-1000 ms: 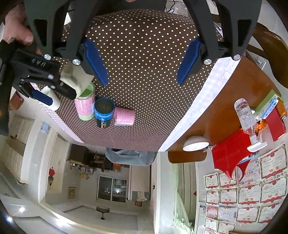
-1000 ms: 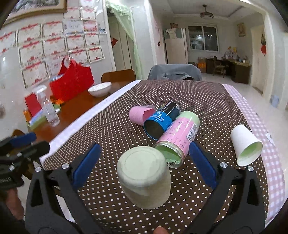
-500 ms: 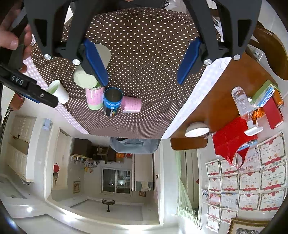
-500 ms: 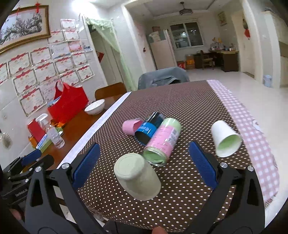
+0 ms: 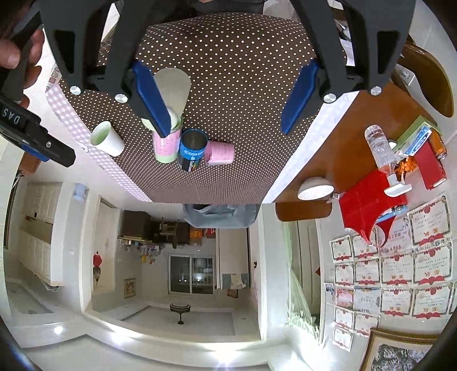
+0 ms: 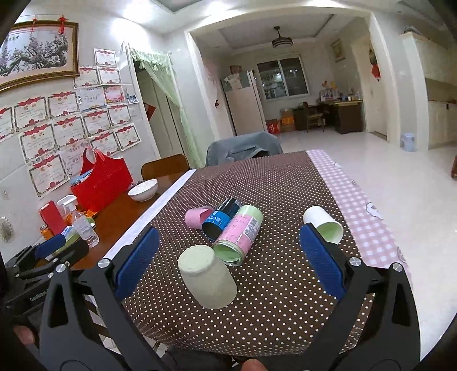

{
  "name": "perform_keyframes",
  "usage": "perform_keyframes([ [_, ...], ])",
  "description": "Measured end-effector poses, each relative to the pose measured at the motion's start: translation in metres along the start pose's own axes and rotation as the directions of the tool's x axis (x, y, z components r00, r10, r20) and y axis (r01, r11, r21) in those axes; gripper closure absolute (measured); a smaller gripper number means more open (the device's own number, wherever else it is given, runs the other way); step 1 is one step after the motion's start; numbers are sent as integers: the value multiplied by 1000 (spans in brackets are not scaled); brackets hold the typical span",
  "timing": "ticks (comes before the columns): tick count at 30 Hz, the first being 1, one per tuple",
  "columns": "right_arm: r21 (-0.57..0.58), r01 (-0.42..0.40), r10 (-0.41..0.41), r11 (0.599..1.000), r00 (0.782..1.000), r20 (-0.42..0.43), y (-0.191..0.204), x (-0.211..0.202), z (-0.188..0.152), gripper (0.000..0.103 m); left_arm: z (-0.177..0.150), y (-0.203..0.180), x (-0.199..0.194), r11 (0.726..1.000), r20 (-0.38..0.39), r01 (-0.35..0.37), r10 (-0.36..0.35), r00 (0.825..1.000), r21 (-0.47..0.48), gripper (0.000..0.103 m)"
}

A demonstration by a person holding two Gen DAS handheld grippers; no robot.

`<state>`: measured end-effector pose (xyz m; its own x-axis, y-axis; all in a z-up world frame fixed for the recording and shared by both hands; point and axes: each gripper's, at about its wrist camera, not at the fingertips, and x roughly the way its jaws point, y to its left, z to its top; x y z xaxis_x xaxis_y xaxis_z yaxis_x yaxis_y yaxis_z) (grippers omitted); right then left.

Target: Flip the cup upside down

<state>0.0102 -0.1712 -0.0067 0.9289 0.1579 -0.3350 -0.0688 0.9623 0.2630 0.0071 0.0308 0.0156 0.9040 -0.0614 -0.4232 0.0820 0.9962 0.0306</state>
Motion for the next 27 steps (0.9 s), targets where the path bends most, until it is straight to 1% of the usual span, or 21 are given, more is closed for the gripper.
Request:
perform_keyframes([
  [6, -35, 20, -19, 999, 1000, 23, 8, -15, -2, 6, 1, -4, -16, 1000, 33, -5, 4, 999, 7, 25],
  [13, -54, 38, -37, 998, 999, 23, 17, -25, -13, 6, -1, -5, -27, 1000, 46, -2, 2, 999, 10, 25],
  [22, -88, 48, -45, 995, 998, 39, 30, -31, -15, 6, -3, 0, -38, 1000, 65, -8, 8, 998, -4, 25],
  [27, -94, 57, -53, 994, 998, 44, 33, -31, -15, 6, -6, 0, -38, 1000, 62, -5, 5, 998, -10, 25],
])
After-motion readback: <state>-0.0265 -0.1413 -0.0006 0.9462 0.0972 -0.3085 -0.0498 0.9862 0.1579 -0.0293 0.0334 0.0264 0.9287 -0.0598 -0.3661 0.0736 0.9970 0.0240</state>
